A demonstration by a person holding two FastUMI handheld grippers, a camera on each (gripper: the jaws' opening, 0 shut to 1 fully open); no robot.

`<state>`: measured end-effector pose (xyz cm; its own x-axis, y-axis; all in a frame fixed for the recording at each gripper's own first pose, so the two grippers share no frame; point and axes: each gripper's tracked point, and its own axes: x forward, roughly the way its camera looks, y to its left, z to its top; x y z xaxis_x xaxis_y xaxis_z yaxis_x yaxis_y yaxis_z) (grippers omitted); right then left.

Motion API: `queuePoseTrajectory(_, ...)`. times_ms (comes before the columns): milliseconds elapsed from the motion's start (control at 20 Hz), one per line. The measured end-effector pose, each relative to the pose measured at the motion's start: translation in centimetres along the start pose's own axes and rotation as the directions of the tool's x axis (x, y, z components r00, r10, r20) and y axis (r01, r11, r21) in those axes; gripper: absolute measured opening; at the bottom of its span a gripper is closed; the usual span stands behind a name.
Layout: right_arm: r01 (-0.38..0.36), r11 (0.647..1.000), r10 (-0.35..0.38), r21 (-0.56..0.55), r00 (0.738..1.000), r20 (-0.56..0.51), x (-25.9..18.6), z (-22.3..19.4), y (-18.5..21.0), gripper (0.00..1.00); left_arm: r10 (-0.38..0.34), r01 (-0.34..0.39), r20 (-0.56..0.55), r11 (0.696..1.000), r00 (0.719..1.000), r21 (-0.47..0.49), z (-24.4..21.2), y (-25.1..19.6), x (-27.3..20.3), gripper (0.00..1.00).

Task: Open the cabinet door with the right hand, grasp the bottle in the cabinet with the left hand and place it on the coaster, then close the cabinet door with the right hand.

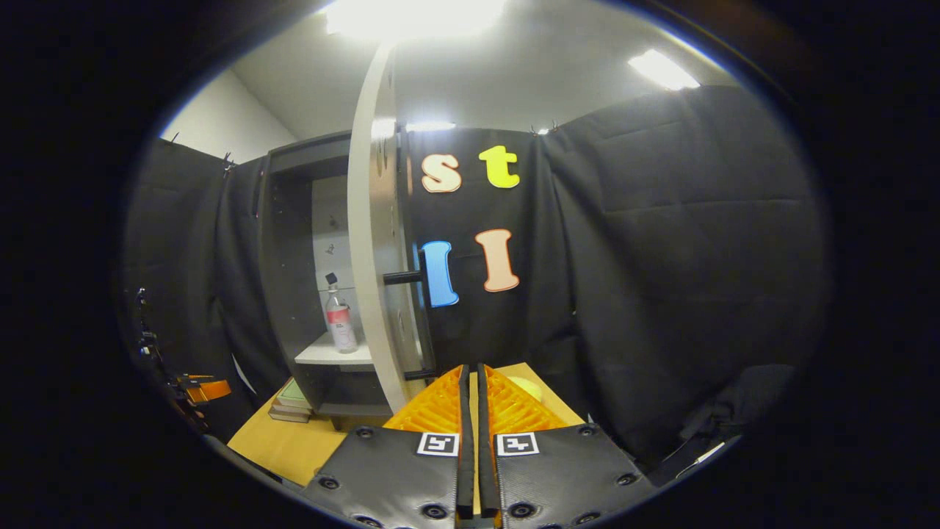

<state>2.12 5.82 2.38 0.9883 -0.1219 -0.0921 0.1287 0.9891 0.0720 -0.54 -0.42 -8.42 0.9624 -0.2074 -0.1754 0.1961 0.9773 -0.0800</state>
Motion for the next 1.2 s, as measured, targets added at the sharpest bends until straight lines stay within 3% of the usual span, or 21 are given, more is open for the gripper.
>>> queuePoseTrajectory(300,0.091,0.996,-0.091,0.017,0.996,0.01,0.2,1.3,-3.5,0.06,-0.053,0.05,0.08,0.998,0.995,0.046,6.3,-2.5,4.5,0.82)
queuePoseTrajectory(350,0.094,0.995,-0.094,0.023,0.995,0.01,1.0,1.4,-3.9,0.0,-0.057,0.052,0.096,0.997,0.994,0.054,7.7,-2.9,5.4,0.82)
queuePoseTrajectory(400,0.095,0.995,-0.095,0.029,0.995,0.005,2.0,1.4,-4.4,0.14,-0.065,0.059,0.104,0.997,0.992,0.055,8.7,-3.3,6.3,0.82)
queuePoseTrajectory(450,0.113,0.993,-0.113,0.034,0.994,-0.006,3.0,1.3,-5.2,0.14,-0.07,0.065,0.113,0.997,0.991,0.05,9.6,-3.9,7.5,0.86)
queuePoseTrajectory(550,0.127,0.991,-0.125,0.044,0.991,-0.035,5.1,0.7,-6.2,0.19,-0.078,0.074,0.132,0.997,0.988,0.037,11.7,-4.6,10.0,0.84)
queuePoseTrajectory(650,0.131,0.99,-0.128,0.055,0.991,-0.046,7.5,0.7,-6.8,0.14,-0.07,0.064,0.148,0.997,0.986,0.044,13.4,-4.7,12.4,0.84)
queuePoseTrajectory(850,0.123,0.991,-0.12,0.051,0.991,-0.063,11.5,0.8,-7.8,0.36,-0.064,0.057,0.177,0.997,0.982,0.043,16.1,-5.2,17.8,0.82)
queuePoseTrajectory(950,0.117,0.992,-0.114,0.049,0.991,-0.064,13.5,1.1,-8.2,0.33,-0.074,0.068,0.178,0.997,0.981,0.04,16.9,-5.7,20.7,0.84)
queuePoseTrajectory(1000,0.115,0.992,-0.112,0.045,0.992,-0.065,14.3,1.1,-8.4,0.39,-0.075,0.068,0.18,0.997,0.981,0.042,17.3,-5.8,22.1,0.82)
queuePoseTrajectory(1050,0.115,0.993,-0.112,0.041,0.991,-0.066,15.3,1.1,-8.7,0.36,-0.078,0.07,0.183,0.996,0.98,0.05,17.7,-6.2,23.4,0.82)
queuePoseTrajectory(1150,0.109,0.993,-0.107,0.034,0.992,-0.073,17.0,1.0,-9.1,0.51,-0.085,0.072,0.188,0.995,0.978,0.073,18.2,-6.9,26.1,0.82)
queuePoseTrajectory(1200,0.099,0.994,-0.096,0.039,0.993,-0.076,17.6,1.0,-9.1,0.64,-0.086,0.071,0.187,0.994,0.979,0.081,18.3,-7.1,27.4,0.84)
